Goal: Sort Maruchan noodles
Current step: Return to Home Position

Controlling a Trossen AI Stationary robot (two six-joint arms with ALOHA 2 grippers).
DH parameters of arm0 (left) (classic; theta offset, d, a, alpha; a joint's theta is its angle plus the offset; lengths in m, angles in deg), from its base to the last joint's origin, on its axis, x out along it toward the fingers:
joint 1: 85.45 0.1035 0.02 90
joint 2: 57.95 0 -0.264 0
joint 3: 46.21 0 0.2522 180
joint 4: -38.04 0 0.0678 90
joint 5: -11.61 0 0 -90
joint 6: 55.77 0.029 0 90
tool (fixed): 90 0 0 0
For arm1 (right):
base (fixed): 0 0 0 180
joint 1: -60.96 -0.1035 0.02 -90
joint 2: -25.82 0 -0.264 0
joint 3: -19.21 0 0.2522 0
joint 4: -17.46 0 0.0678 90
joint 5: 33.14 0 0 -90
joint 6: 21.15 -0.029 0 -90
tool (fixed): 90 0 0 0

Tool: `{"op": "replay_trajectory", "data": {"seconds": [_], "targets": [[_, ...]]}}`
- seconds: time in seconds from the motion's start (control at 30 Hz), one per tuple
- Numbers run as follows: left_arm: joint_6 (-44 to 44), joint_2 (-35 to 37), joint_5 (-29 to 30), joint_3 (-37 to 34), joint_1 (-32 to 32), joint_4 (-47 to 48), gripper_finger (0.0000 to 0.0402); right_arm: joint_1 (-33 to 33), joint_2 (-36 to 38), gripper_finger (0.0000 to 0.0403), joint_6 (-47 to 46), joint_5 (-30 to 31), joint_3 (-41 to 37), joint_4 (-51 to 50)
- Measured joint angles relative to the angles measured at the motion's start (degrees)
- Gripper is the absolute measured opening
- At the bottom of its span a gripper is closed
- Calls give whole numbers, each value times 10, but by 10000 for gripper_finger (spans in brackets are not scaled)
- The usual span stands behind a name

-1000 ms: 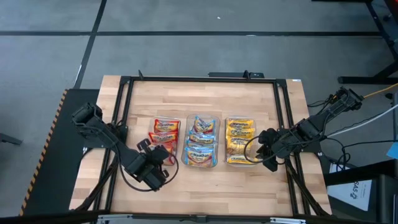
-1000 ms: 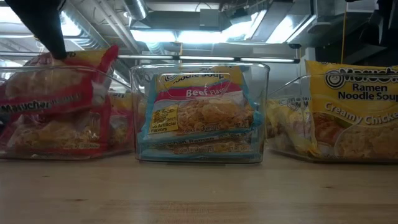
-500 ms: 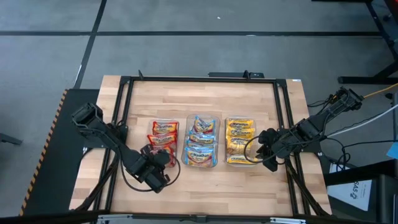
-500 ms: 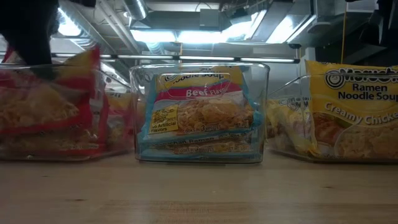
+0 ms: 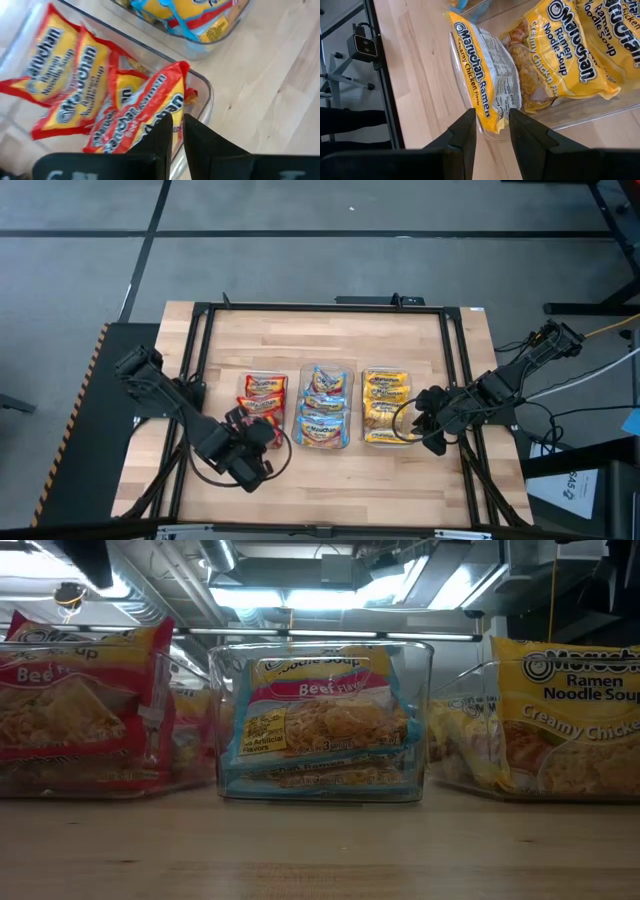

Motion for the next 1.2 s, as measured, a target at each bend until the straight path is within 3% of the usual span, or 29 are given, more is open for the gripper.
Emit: {"op": "replay_trajectory", "data": {"seconds": [0.17,0.27,0.37,0.53,0.67,0.93,1.07,1.2], "targets": [[16,0,-9,57,3,7,35,0,0,115,1,14,0,36],[91,0,5,105,-3,54,35,0,10,115,86,-17,14,89],[142,20,31,131,-19,146,34,0,31,115,169,27,42,102],[134,109,66,45,-49,153,18,0,98,115,210,167,30,97],[77,188,72,-22,-54,156,2,0,137,115,136,258,17,95],[65,259,67,-60,-51,153,5,0,148,115,15,259,16,109],[65,263,65,-60,-50,152,6,0,126,115,192,295,-10,122],[65,262,65,-60,-51,152,6,0,134,115,246,290,-113,232]]}}
